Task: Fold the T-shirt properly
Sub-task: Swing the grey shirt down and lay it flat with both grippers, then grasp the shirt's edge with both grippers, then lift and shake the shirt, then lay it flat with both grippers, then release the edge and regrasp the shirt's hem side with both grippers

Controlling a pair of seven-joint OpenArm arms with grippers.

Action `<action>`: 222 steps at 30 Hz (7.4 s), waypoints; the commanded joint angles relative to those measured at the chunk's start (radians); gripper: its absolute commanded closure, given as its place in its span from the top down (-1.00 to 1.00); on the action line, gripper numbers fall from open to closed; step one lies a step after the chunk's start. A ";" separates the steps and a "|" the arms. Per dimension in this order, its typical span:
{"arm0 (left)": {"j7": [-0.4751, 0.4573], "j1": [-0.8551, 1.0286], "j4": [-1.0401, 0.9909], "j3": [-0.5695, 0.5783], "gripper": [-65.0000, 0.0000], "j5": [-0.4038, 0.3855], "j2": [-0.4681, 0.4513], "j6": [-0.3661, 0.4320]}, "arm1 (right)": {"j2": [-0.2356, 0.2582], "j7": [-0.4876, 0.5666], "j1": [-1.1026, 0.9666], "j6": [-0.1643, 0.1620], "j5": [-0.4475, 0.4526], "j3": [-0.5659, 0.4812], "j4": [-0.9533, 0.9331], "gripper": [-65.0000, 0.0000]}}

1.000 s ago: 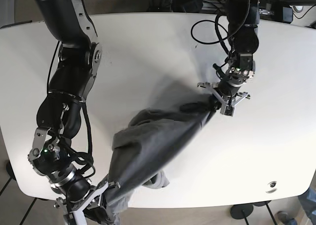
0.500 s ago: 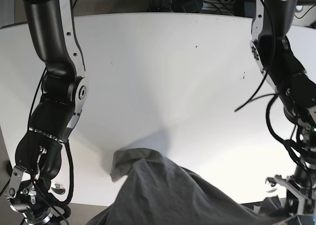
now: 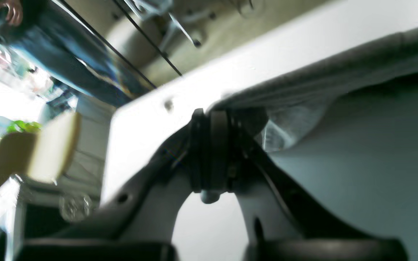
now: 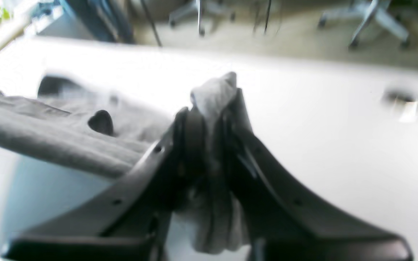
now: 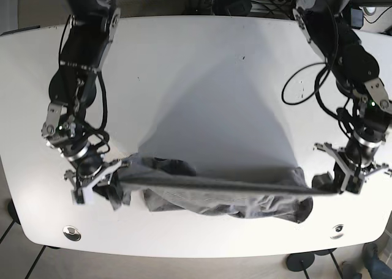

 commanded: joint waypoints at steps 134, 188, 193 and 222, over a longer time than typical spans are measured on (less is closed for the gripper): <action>0.067 -0.445 -0.466 0.073 -1.00 0.029 0.059 0.276 | 0.181 -0.166 0.340 -0.027 0.331 0.097 -0.162 -0.94; 0.151 0.496 0.017 -0.327 -0.02 0.026 0.189 0.005 | 0.162 -0.122 -0.691 0.039 0.541 0.389 0.141 0.62; 0.151 0.459 0.066 -0.289 -0.02 0.023 0.175 -0.004 | 0.167 -0.126 -0.567 0.038 0.538 0.406 0.099 0.61; 0.119 -0.060 -0.406 -0.180 0.38 0.032 -0.021 0.333 | 0.079 -0.134 -0.230 0.045 0.196 0.215 -0.319 0.20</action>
